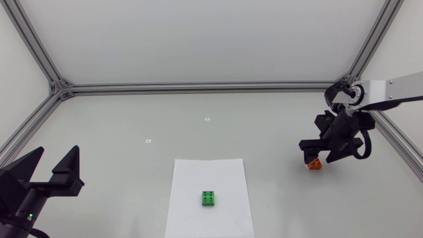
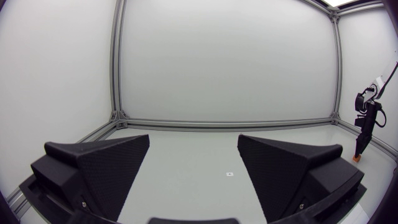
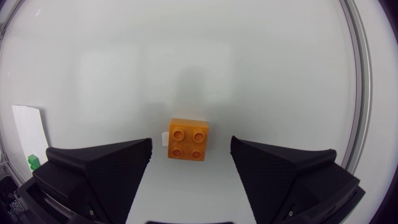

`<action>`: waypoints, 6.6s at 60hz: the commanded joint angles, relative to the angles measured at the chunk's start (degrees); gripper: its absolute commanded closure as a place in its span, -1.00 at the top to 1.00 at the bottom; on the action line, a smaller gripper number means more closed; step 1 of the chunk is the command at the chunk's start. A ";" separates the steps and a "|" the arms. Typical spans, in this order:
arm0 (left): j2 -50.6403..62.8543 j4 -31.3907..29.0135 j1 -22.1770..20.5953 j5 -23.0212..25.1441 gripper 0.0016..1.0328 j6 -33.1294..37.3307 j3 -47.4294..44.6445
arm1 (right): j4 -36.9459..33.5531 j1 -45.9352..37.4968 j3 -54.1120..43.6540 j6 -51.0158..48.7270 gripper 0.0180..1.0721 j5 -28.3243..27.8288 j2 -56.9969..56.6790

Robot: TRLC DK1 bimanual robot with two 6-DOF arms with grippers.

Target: Pick up the orange 2x2 brick with the right arm and stack it on top of the green 2x2 brick in the center

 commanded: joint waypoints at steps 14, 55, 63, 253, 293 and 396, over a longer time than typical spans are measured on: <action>-0.45 -0.84 0.09 0.23 0.92 0.75 -2.35 | 1.61 0.15 -0.43 0.90 0.29 -0.03 2.23; -0.45 -0.84 0.09 0.23 0.92 0.75 -2.35 | 2.40 0.42 -1.92 1.16 0.04 -0.73 1.97; -0.45 -0.84 0.09 0.23 0.92 0.75 -2.35 | 2.84 0.68 -2.45 1.16 -0.04 -0.82 1.79; -0.45 -0.76 0.09 0.23 0.92 0.75 -2.35 | -7.09 58.07 15.04 -31.53 -0.40 -3.11 7.33; -0.45 -0.84 0.09 0.32 0.92 0.75 -2.35 | -7.71 57.63 15.22 -30.30 -0.42 -2.76 8.91; -0.45 -0.84 0.09 0.23 0.92 0.75 -2.35 | -8.50 58.34 14.25 -27.14 -0.42 -2.14 11.20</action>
